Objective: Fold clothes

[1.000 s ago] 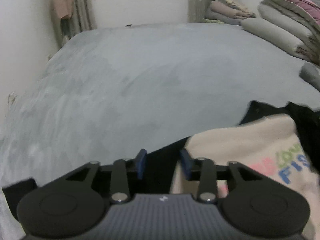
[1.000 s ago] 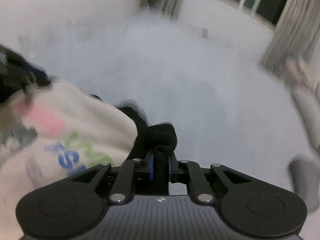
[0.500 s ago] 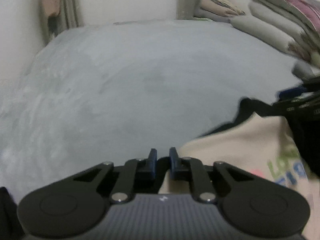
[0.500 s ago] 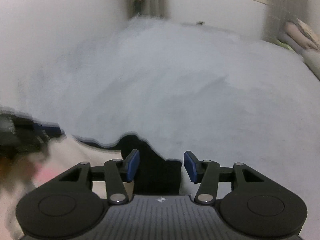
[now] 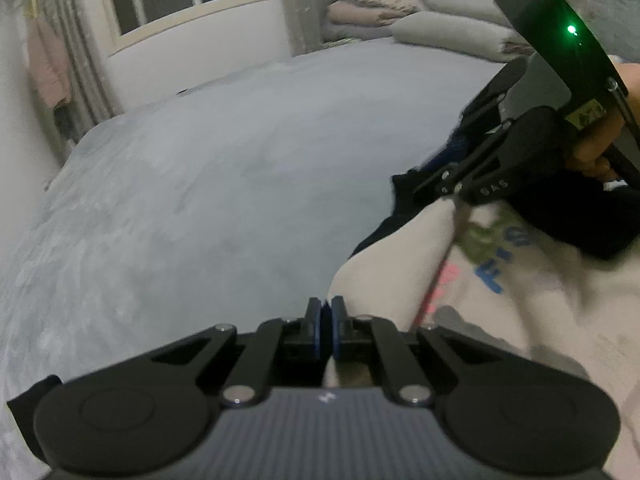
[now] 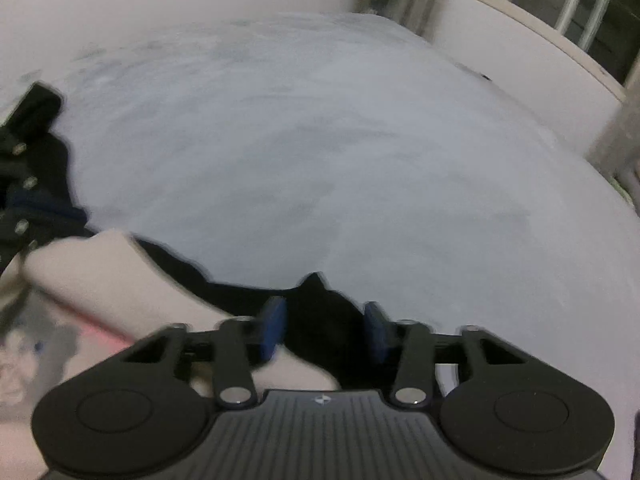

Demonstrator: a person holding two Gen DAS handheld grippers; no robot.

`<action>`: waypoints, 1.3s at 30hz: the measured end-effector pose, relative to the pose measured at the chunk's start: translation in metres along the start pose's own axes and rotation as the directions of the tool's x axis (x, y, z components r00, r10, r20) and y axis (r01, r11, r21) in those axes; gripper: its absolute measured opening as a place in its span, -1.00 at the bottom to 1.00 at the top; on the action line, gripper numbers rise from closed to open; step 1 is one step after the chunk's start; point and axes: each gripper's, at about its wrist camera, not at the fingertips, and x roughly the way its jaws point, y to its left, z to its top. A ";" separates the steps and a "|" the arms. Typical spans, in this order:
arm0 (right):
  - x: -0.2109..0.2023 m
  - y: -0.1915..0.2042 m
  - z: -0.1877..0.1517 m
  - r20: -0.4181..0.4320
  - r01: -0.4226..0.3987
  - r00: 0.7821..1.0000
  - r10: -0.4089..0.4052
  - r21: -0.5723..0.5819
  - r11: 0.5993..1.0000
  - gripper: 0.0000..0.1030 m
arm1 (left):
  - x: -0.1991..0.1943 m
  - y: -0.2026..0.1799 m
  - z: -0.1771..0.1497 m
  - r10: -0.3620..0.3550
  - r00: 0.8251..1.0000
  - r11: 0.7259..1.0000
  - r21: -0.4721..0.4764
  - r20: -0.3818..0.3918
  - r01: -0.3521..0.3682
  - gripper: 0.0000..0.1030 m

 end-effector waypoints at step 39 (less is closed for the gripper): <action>-0.080 0.057 -0.021 0.575 0.592 0.689 -0.441 -0.095 0.800 -0.90 | 0.008 0.057 0.029 0.207 0.957 0.904 -0.413 0.203 -0.108 -1.00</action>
